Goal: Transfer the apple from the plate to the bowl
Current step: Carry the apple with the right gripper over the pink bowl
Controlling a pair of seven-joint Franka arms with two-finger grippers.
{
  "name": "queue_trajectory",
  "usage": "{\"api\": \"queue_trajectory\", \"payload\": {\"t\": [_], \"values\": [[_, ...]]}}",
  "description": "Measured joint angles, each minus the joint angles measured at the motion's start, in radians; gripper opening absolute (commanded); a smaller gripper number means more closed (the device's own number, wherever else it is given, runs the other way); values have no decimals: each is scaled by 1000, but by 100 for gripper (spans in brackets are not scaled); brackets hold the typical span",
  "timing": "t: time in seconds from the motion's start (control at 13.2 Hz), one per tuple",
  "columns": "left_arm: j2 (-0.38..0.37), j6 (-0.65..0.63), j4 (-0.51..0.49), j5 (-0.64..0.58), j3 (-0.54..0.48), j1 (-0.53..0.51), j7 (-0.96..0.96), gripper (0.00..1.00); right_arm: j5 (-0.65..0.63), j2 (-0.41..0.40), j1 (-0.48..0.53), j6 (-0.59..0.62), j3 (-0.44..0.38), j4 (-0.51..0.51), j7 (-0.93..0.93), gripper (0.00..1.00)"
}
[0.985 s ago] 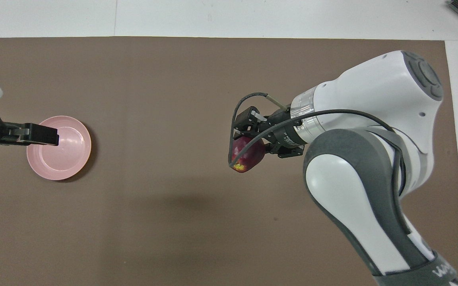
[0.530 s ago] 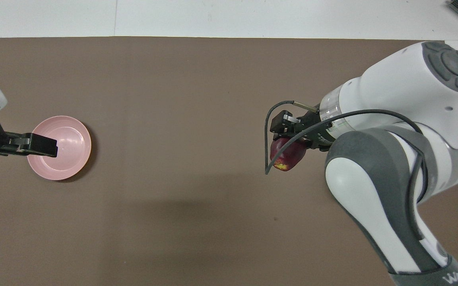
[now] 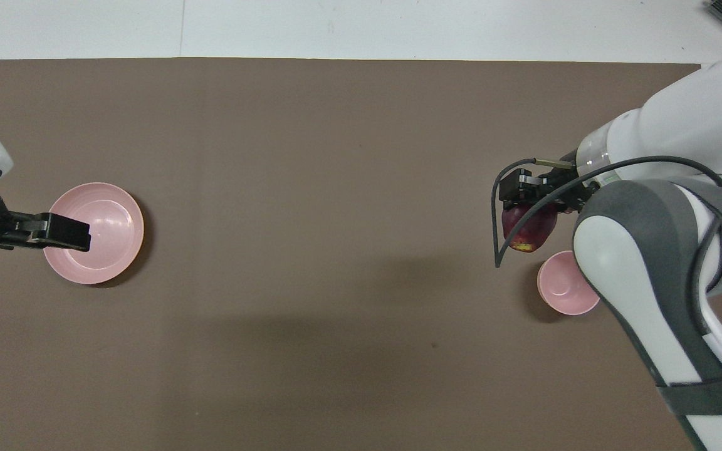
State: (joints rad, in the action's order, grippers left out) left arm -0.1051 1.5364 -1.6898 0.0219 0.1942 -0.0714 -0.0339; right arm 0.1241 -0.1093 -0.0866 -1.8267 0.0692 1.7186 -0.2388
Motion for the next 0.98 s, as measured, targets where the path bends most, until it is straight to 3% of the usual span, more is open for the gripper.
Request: {"api": "queue_trajectory", "payload": {"t": [0.23,0.53,0.98], "values": [[-5,27,-12,18,0,0,-10,100,-52,65,60,-156,-1,173,117,0],[-5,58,-17,35,0,0,-23,100,-105,175,103,-431,0,482,134,0],[-10,60,-15,37,0,0,-23,100,-116,229,143,-613,0,704,145,0]]}}
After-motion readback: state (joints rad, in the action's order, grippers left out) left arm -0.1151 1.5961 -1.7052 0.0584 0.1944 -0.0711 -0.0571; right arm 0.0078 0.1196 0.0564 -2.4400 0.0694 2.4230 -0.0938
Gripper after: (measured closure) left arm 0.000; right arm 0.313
